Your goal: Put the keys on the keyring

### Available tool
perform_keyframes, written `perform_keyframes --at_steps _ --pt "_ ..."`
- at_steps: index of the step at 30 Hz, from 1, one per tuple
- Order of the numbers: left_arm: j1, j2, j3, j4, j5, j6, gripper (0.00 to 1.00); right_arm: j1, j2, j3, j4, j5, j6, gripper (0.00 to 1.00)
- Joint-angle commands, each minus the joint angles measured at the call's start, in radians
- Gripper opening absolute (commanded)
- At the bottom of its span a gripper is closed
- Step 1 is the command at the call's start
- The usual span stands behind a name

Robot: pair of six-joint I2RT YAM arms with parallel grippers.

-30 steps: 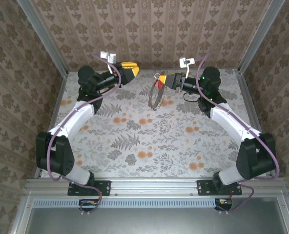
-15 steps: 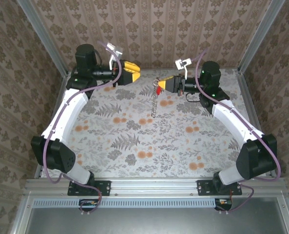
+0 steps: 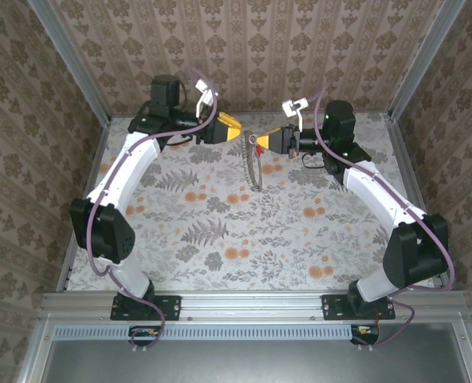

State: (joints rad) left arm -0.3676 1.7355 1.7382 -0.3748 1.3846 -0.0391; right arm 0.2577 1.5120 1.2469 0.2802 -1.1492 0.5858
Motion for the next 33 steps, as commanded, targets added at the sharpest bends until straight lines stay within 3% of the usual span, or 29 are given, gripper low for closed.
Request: perform_keyframes --at_steps 1,33 --pt "-0.012 0.020 0.051 -0.030 0.049 0.040 0.36 0.004 0.010 0.041 0.009 -0.032 -0.018 0.00" --pt "-0.082 0.096 0.086 -0.085 0.037 0.076 0.34 0.006 0.013 0.047 -0.019 -0.024 -0.041 0.00"
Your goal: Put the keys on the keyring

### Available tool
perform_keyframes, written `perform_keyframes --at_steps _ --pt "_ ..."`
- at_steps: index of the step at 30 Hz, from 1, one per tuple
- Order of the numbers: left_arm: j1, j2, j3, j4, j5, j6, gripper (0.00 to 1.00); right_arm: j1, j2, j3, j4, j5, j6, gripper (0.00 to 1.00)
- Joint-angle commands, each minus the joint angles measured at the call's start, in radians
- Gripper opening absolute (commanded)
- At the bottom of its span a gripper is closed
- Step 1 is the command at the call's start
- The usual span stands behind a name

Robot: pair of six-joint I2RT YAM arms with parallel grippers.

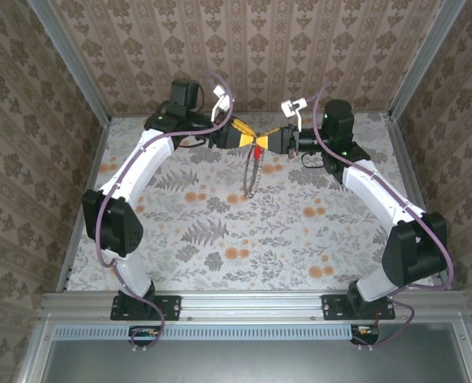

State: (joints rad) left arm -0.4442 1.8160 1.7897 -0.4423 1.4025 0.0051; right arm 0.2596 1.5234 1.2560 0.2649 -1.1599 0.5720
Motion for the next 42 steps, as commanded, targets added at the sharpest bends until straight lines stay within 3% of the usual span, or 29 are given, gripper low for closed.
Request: perform_keyframes --at_steps 1,9,18,23,25,29,36,42 --pt "-0.005 0.016 0.034 -0.018 0.017 0.032 0.33 0.003 0.003 0.039 -0.009 -0.014 -0.030 0.00" --pt "-0.005 0.022 0.035 -0.029 0.016 0.036 0.27 0.004 0.004 0.039 -0.021 -0.009 -0.041 0.00" --pt "-0.005 0.028 0.036 -0.050 0.020 0.056 0.14 0.003 0.006 0.039 -0.021 -0.006 -0.042 0.00" --pt "-0.006 0.028 0.035 -0.044 0.010 0.057 0.00 0.003 0.003 0.033 -0.019 -0.003 -0.043 0.00" --pt "-0.034 0.025 0.030 -0.028 -0.001 0.048 0.00 0.003 0.000 0.033 -0.028 0.008 -0.041 0.00" --pt "-0.037 0.008 -0.008 0.087 -0.053 -0.051 0.00 -0.023 -0.036 -0.001 -0.007 0.047 -0.032 0.34" --pt "-0.038 -0.025 -0.030 0.201 -0.089 -0.136 0.00 -0.070 -0.151 -0.134 0.102 0.167 0.015 0.42" --pt "-0.037 -0.033 -0.030 0.296 -0.119 -0.219 0.00 -0.071 -0.276 -0.308 0.190 0.400 0.017 0.48"
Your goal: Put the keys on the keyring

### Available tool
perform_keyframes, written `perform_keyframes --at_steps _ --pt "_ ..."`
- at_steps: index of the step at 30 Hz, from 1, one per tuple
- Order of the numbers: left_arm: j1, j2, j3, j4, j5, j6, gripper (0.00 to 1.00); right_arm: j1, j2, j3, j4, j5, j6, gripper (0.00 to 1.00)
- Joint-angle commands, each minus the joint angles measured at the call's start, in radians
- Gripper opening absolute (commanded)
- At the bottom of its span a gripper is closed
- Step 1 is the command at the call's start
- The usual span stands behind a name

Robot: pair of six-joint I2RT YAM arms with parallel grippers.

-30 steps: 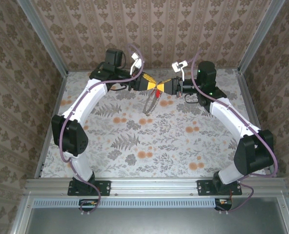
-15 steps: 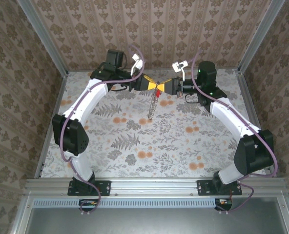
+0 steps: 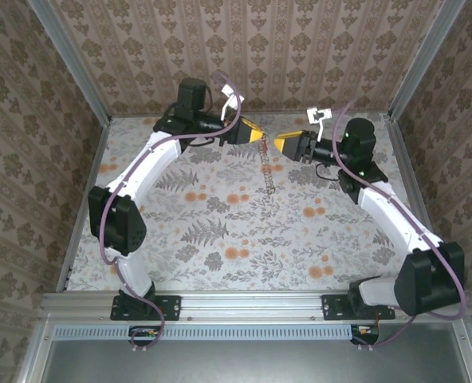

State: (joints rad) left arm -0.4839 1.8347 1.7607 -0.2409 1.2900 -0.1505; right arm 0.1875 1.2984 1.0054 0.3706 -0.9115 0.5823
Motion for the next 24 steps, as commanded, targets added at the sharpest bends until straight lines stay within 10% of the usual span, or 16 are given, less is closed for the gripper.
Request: perform_keyframes --at_steps 1,24 --pt "0.001 -0.053 -0.007 0.117 -0.007 -0.080 0.00 0.001 -0.068 -0.091 0.101 0.198 0.004 0.50" --pt "-0.014 -0.088 -0.083 0.357 -0.042 -0.282 0.00 0.164 -0.048 -0.082 0.025 0.381 -0.210 0.55"
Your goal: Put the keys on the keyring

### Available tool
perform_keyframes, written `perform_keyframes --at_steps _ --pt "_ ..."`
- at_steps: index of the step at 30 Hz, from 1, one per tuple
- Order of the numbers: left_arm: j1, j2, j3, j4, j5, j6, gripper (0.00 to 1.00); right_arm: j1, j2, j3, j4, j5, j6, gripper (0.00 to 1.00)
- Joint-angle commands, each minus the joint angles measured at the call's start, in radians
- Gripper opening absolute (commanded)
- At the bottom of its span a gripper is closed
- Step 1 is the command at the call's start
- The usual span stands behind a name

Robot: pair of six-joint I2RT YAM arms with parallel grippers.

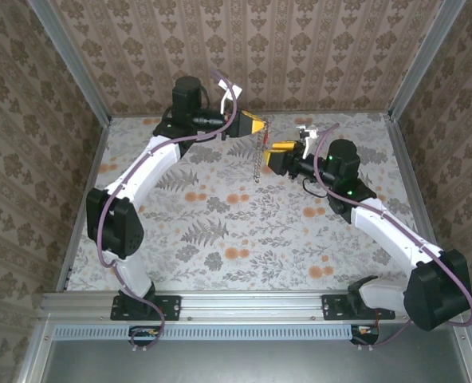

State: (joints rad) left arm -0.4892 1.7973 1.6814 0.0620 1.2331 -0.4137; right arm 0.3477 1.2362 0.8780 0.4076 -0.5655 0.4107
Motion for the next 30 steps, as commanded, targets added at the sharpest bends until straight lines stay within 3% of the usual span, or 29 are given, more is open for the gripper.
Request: perform_keyframes --at_steps 1,13,26,30 --pt "-0.009 -0.052 -0.003 0.053 0.015 -0.020 0.00 0.005 0.019 0.053 -0.013 0.034 -0.040 0.55" --pt "-0.022 -0.062 -0.008 0.043 0.017 -0.015 0.00 0.013 0.067 0.144 -0.037 0.041 -0.071 0.51" --pt "-0.022 -0.077 -0.030 0.114 -0.032 -0.068 0.00 0.034 0.051 0.130 -0.077 -0.016 -0.078 0.00" --pt "-0.022 -0.093 -0.055 0.158 -0.062 -0.096 0.00 0.049 0.047 0.132 -0.092 -0.023 -0.074 0.00"
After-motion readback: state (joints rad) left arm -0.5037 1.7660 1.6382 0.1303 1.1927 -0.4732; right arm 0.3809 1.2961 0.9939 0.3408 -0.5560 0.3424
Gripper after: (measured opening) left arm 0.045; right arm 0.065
